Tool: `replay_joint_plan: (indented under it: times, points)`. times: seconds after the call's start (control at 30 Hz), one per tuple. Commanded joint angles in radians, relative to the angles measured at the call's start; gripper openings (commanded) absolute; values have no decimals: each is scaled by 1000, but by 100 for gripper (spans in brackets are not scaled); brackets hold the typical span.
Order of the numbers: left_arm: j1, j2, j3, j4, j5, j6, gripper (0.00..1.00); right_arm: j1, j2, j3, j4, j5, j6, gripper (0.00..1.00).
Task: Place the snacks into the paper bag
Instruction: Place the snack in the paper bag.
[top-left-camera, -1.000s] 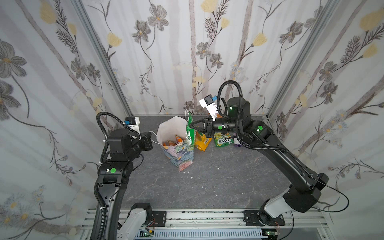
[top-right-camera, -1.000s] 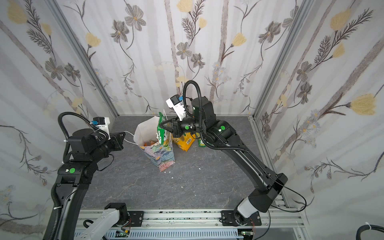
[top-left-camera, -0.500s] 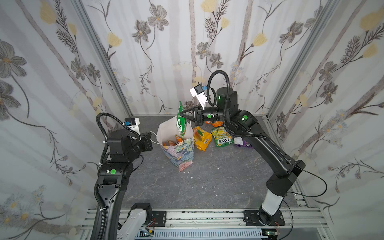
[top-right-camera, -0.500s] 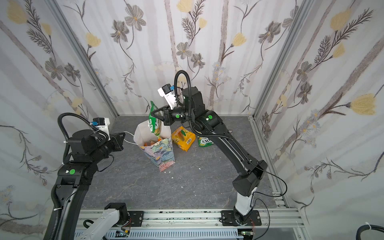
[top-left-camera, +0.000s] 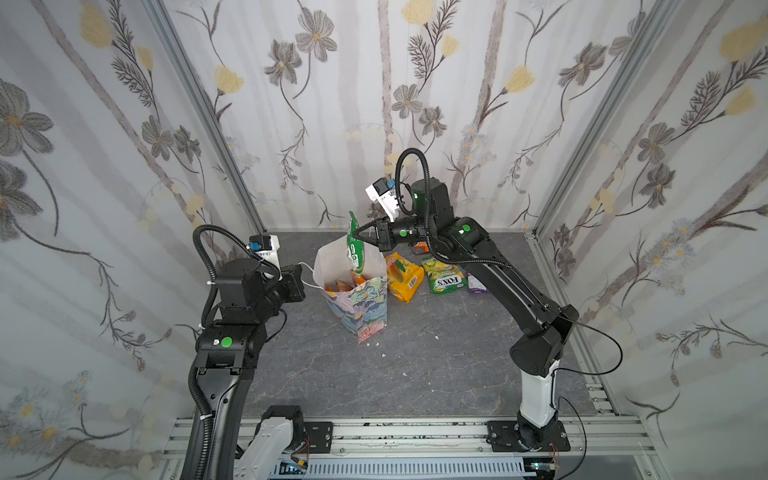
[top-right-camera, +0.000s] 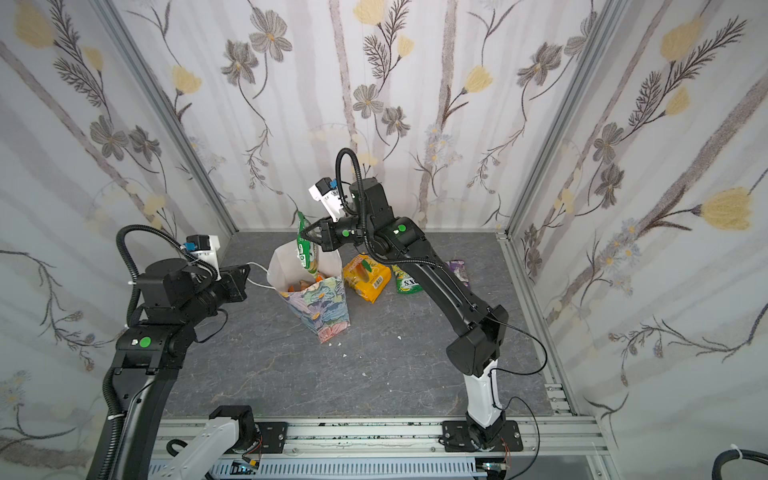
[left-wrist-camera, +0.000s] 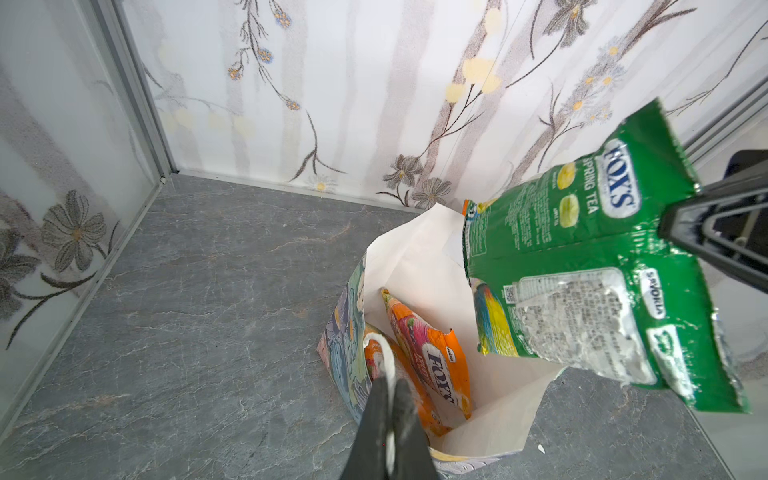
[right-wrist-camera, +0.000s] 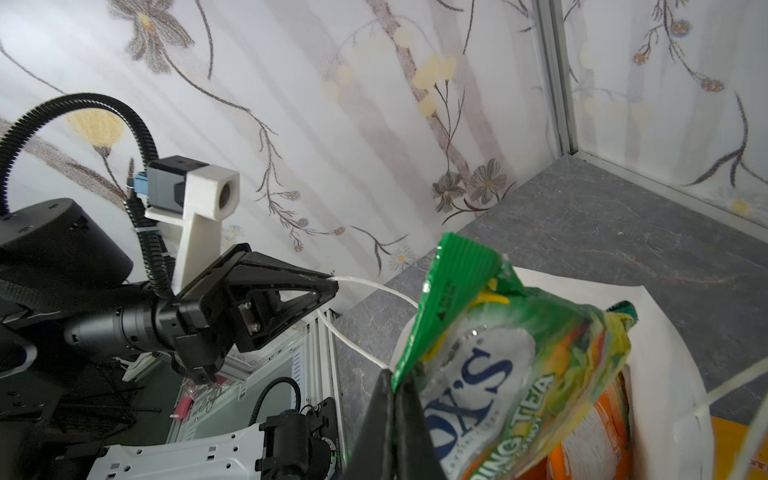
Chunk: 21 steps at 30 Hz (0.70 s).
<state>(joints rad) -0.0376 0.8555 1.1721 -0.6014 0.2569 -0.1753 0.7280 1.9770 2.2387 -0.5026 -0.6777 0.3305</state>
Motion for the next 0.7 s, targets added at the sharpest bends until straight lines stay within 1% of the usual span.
replay_joint_plan:
  times: [0.0,0.2,0.3,0.47,0.67]
  points:
    - [1,1,10,26,-13,19,0,-1,16,19,-7,-11,-31,0]
    - [1,9,21,25,-18,29,0,2,33,19,-49,-4,-54,0]
    - [1,11,27,25,-19,32,0,4,22,18,-79,30,-68,0]
    - [0,18,23,35,-21,35,0,14,8,29,-152,182,-95,0]
    - [1,25,29,43,-10,33,0,42,37,73,-221,292,-118,0]
